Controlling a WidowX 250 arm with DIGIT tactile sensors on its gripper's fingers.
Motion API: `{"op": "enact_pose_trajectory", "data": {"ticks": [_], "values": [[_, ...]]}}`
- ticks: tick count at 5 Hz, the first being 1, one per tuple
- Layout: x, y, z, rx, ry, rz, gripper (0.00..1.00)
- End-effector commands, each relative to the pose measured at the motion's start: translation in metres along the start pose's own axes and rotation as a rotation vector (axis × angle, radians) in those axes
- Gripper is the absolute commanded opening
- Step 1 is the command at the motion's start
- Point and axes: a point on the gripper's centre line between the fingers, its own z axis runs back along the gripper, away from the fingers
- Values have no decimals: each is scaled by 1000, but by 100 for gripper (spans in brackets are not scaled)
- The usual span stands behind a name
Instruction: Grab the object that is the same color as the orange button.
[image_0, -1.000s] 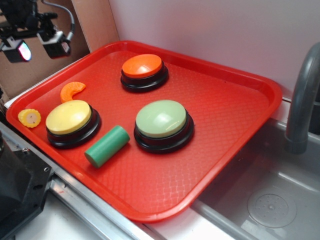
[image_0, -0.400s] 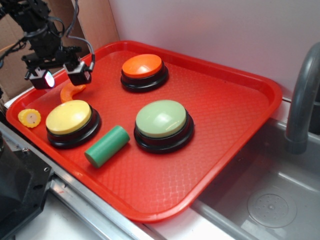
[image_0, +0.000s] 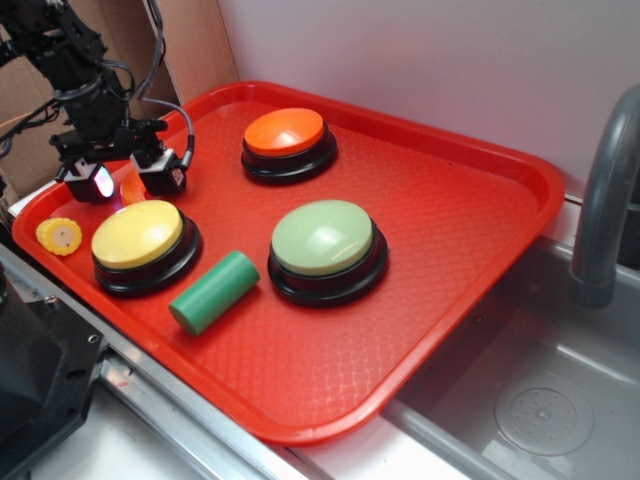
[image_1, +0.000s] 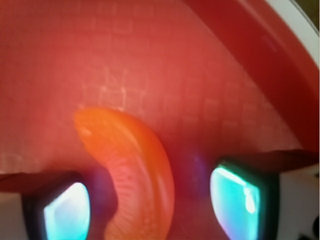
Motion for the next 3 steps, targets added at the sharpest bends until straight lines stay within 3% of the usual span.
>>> {"op": "enact_pose_trajectory", "data": {"ticks": [1, 2, 3], "values": [[3, 4, -6, 50, -9, 2, 90], [4, 4, -10, 76, 7, 3, 34], [3, 3, -9, 70, 8, 0, 0]]}}
